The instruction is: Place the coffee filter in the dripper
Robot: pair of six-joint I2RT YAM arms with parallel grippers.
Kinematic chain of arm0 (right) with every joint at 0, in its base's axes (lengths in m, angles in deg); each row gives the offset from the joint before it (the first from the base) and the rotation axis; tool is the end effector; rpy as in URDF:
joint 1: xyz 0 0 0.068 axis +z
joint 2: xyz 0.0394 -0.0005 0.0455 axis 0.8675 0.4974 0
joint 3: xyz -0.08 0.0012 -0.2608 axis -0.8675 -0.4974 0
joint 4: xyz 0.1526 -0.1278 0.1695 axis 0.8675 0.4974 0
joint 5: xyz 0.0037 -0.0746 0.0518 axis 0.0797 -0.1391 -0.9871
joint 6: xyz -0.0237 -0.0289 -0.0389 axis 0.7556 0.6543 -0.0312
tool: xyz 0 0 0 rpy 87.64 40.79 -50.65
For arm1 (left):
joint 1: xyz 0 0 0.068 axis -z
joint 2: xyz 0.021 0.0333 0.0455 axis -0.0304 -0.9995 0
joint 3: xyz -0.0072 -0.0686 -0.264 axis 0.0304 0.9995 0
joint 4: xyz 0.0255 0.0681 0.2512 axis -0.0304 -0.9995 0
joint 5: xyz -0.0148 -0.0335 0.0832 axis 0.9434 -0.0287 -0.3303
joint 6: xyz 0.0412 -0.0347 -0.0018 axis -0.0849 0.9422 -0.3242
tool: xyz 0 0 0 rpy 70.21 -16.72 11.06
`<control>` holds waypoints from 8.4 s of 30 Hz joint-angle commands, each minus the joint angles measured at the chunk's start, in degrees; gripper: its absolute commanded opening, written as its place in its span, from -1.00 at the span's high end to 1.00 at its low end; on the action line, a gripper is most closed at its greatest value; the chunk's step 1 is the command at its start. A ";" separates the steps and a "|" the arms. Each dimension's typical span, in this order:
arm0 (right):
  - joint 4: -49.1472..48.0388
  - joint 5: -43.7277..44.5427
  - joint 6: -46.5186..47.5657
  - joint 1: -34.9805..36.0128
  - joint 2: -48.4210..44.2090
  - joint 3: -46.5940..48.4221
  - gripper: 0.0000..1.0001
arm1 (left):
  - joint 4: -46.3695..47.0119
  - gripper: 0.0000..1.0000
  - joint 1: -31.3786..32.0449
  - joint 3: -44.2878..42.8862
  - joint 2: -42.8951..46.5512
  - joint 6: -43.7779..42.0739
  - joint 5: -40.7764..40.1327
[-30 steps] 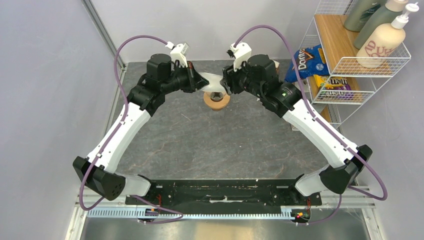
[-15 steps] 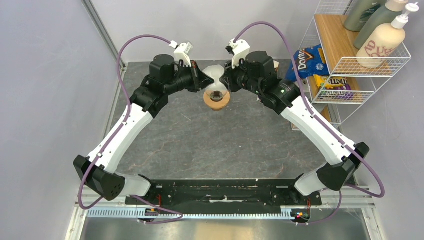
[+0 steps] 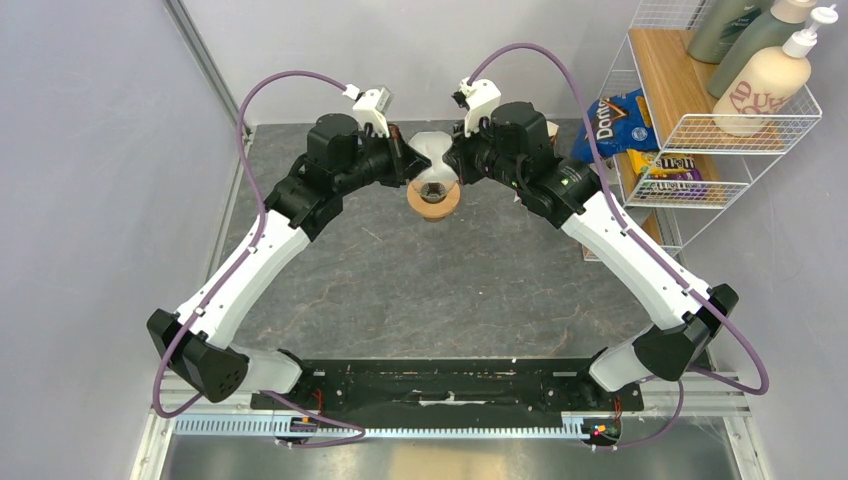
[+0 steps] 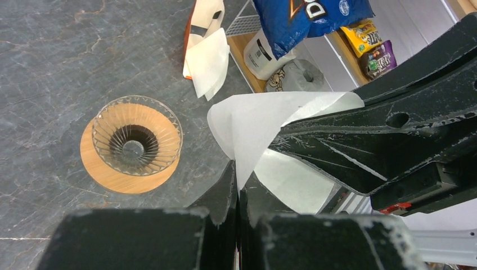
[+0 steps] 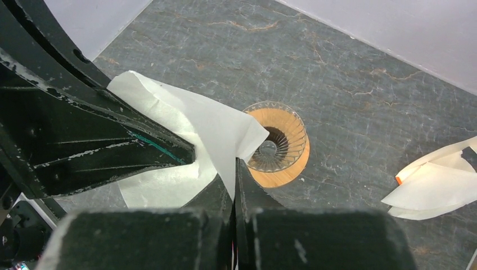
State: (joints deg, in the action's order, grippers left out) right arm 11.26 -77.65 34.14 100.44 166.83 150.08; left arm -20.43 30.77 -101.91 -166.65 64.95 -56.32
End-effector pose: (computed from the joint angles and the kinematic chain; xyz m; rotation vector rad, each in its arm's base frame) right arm 0.2536 0.2139 0.4499 -0.5566 1.8519 0.5262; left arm 0.2539 -0.1716 0.4305 0.2716 1.9020 -0.9316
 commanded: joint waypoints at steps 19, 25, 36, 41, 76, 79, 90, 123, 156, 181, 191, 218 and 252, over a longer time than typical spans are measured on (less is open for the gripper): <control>-1.37 -0.29 -4.07 -2.57 -3.61 -0.68 0.04 | 6.05 0.96 0.26 1.45 3.03 -0.32 -4.58; -1.74 -2.42 -5.59 -2.57 -1.33 0.60 0.45 | 7.20 0.95 0.86 2.42 3.04 0.91 -4.46; -1.69 -3.37 -5.42 -2.50 -0.31 1.76 1.00 | 8.29 0.95 2.28 3.28 2.88 -0.11 -2.48; -3.00 -3.69 -4.07 -2.42 -1.75 0.80 1.00 | 5.71 0.74 2.43 3.06 3.03 -0.99 -4.92; -4.57 5.69 -0.72 3.21 -2.11 -0.88 1.00 | 7.63 0.25 2.81 2.00 0.24 -1.16 -13.36; -4.61 6.14 -0.88 3.32 -1.89 -0.75 1.00 | 7.98 0.49 2.97 2.16 0.22 -1.23 -13.06; -7.23 2.48 -1.87 3.40 -2.31 -1.81 1.00 | 8.68 0.96 4.01 2.37 0.23 -1.41 -9.86; -6.73 11.38 -1.19 2.53 -1.55 -1.65 0.60 | 5.88 0.95 4.23 1.59 1.10 3.98 -19.31; -6.34 6.06 -1.24 2.53 0.22 -0.20 1.00 | 7.38 0.96 6.66 0.27 -1.04 1.68 -14.95; -5.75 3.90 -1.12 1.41 -3.77 -3.31 1.00 | 7.03 0.56 6.70 1.22 1.48 -3.63 -9.77; -1.84 11.41 -3.06 0.33 -3.35 -4.26 1.00 | -0.13 -0.38 6.47 -0.55 3.22 -6.75 -16.38; -1.57 5.56 -6.01 0.51 -1.23 -1.76 1.00 | -2.47 0.72 6.33 0.11 3.85 -6.24 -7.33; 4.74 1.49 -3.12 -4.11 1.37 6.35 -0.73 | -28.66 0.95 -6.20 -21.88 -15.98 2.43 -2.84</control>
State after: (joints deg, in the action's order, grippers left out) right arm 16.02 -75.09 30.75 97.73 168.10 153.86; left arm -47.40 25.20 -120.88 -181.10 65.19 -61.77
